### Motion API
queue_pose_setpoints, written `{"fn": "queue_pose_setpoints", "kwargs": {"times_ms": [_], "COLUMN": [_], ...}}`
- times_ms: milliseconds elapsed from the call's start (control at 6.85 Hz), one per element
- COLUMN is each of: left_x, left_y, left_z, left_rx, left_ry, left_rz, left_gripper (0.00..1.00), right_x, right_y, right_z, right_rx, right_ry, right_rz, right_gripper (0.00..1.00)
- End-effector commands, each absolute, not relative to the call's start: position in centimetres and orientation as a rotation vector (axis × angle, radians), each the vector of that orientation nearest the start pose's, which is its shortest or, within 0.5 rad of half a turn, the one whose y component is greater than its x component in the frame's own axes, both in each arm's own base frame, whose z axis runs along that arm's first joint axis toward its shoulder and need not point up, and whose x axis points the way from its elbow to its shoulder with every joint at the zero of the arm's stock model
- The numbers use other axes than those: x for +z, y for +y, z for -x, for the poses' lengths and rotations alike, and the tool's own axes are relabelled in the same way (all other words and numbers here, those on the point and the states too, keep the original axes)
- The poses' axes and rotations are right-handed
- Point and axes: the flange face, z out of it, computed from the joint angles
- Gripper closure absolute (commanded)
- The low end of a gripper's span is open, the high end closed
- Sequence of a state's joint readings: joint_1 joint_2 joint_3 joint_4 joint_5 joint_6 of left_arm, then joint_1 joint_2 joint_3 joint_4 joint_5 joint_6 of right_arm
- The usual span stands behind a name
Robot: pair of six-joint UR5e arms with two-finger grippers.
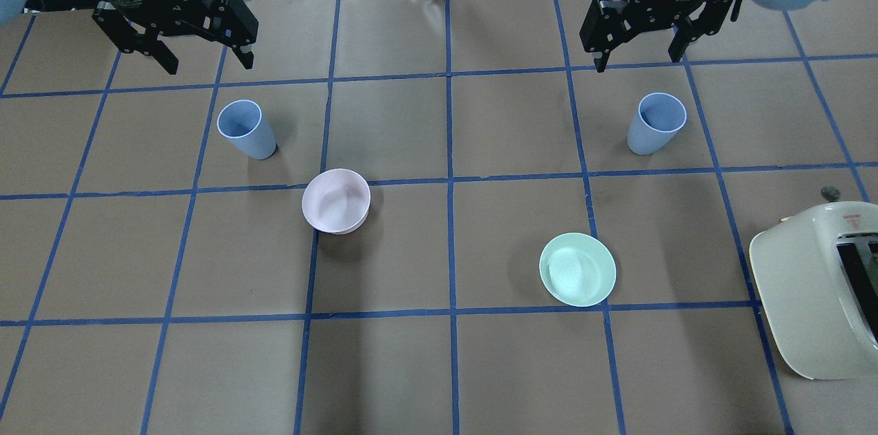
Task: Stack blue cups with both arms
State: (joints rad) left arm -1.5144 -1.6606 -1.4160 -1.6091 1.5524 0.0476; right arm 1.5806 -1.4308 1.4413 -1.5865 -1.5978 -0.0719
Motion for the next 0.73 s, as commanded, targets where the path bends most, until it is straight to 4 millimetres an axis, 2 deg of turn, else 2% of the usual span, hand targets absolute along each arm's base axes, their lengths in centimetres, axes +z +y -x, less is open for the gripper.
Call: {"fn": "queue_pose_setpoints", "kwargs": {"times_ms": [0, 584], "left_x": [51.49, 51.48], "left_y": [-53.83, -53.98], "left_z": [10.48, 10.39], "left_rx": [-0.045, -0.045], "left_ry": [3.158, 3.158], "left_rz": [0.014, 0.017], "left_gripper": [0.00, 0.00], "right_x": [48.43, 48.67], "right_y": [-55.08, -55.06], "right_z": [-12.67, -12.69], "right_rx": [-0.020, -0.028], "right_ry": [3.165, 3.162], "right_rz": [0.104, 0.104], "right_gripper": [0.00, 0.00]}}
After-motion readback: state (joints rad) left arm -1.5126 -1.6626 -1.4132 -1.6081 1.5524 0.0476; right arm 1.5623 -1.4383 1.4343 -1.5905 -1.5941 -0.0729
